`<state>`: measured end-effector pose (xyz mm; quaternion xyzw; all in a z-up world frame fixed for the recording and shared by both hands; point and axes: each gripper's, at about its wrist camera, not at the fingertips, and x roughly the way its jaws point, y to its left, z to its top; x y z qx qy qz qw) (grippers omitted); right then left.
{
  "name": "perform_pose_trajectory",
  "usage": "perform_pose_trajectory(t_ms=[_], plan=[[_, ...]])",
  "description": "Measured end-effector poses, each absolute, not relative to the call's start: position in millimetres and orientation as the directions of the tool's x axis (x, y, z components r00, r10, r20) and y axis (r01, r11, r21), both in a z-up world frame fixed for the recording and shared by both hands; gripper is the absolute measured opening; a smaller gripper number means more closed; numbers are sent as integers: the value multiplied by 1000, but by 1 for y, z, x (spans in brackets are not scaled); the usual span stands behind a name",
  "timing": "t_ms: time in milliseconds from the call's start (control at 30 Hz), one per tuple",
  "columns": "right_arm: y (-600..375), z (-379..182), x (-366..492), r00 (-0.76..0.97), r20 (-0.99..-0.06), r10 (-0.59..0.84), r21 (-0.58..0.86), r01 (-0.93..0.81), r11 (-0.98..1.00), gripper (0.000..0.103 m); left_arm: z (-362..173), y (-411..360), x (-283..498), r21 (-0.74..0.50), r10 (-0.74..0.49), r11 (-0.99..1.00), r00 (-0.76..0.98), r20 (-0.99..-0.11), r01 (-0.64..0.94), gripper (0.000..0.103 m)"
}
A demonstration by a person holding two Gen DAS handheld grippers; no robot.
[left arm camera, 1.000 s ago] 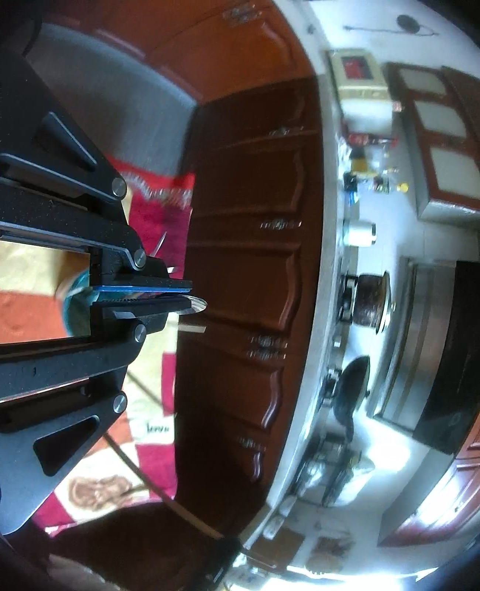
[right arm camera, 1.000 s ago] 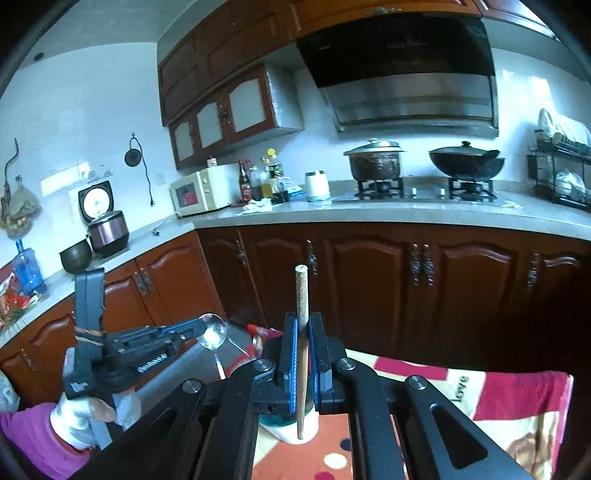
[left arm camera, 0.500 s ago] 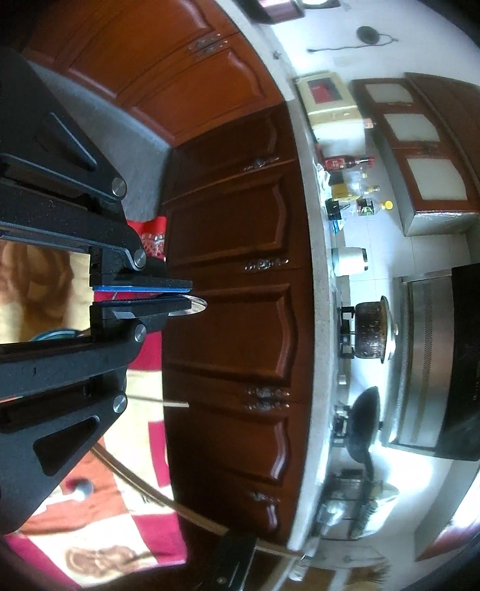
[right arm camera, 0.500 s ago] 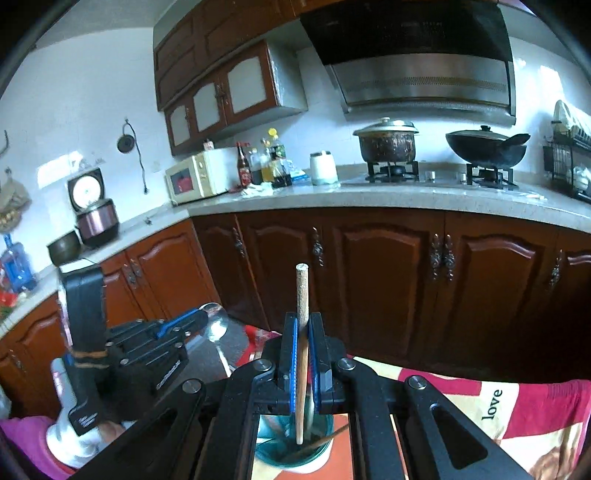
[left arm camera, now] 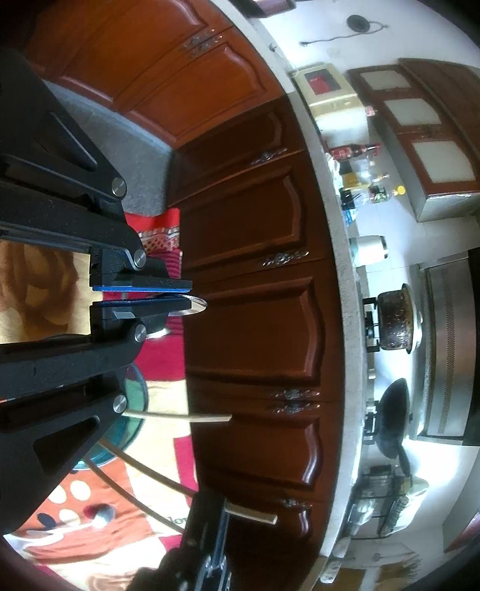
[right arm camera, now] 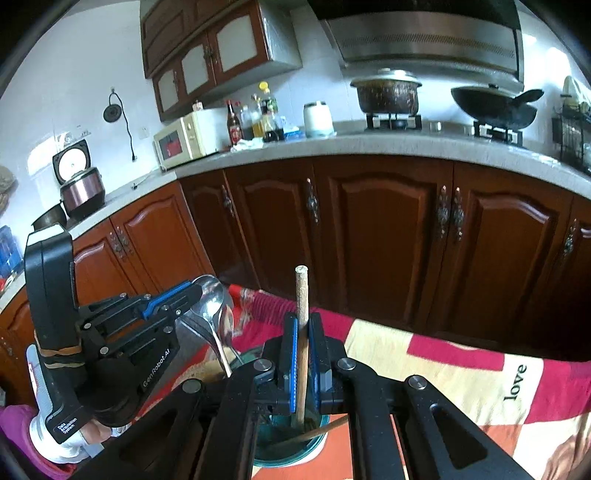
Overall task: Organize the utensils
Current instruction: 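Lower the spoon and chopstick into the cup and open both grippers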
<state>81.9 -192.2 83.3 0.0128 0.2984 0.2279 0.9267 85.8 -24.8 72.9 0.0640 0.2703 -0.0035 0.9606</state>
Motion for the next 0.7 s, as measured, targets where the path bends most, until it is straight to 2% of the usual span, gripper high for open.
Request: perform_pose_trajectory(t_ms=[233, 400, 567, 700], plan=[[-194, 66, 89, 699, -574, 427, 180, -401, 898, 5, 63, -31, 81, 126, 12, 990, 839, -544, 68, 2], [-195, 62, 93, 670, -597, 442, 212, -400, 892, 5, 60, -30, 78, 81, -28, 993, 821, -570, 91, 3], [-204, 61, 90, 672, -587, 451, 250, -380, 891, 22, 62, -27, 74, 43, -60, 994, 810, -583, 105, 3], [-208, 65, 83, 677, -580, 452, 251, -379, 891, 23, 66, -22, 70, 6, -83, 994, 804, -589, 107, 6]])
